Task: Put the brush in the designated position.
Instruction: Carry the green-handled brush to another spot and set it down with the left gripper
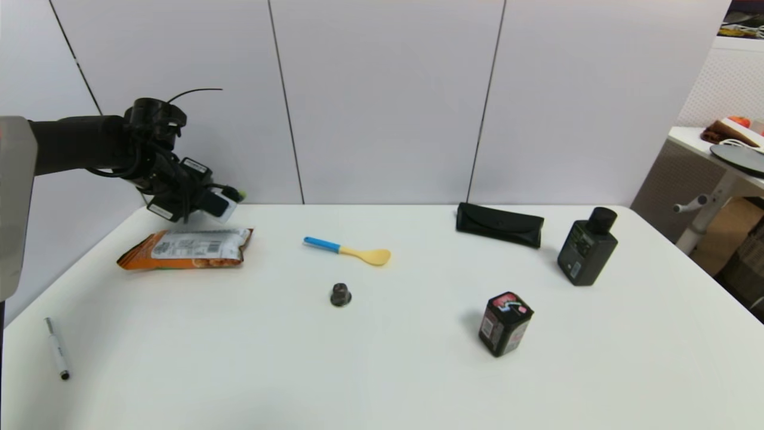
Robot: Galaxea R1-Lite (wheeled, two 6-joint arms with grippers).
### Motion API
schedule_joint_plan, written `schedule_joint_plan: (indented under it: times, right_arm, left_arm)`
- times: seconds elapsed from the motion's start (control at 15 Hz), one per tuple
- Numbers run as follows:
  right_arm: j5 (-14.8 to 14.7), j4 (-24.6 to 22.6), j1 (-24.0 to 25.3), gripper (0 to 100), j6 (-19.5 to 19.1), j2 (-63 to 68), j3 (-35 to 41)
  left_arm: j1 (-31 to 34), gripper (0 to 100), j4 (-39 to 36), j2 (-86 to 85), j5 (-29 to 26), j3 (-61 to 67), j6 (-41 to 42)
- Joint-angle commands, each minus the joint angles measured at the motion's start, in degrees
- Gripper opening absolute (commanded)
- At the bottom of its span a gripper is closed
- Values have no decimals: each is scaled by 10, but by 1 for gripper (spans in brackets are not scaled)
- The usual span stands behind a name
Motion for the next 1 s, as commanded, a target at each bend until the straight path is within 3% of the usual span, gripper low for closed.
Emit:
schedule_joint_plan:
  times: [0.07, 1.0]
  right_arm:
    - [0, 1, 0, 100, -1, 1, 1]
    - [0, 0, 0, 100, -1, 1, 1]
  left_arm:
    - [-4, 0, 4, 10, 1, 4, 10]
    - [-8, 0, 24, 21, 0, 4, 9]
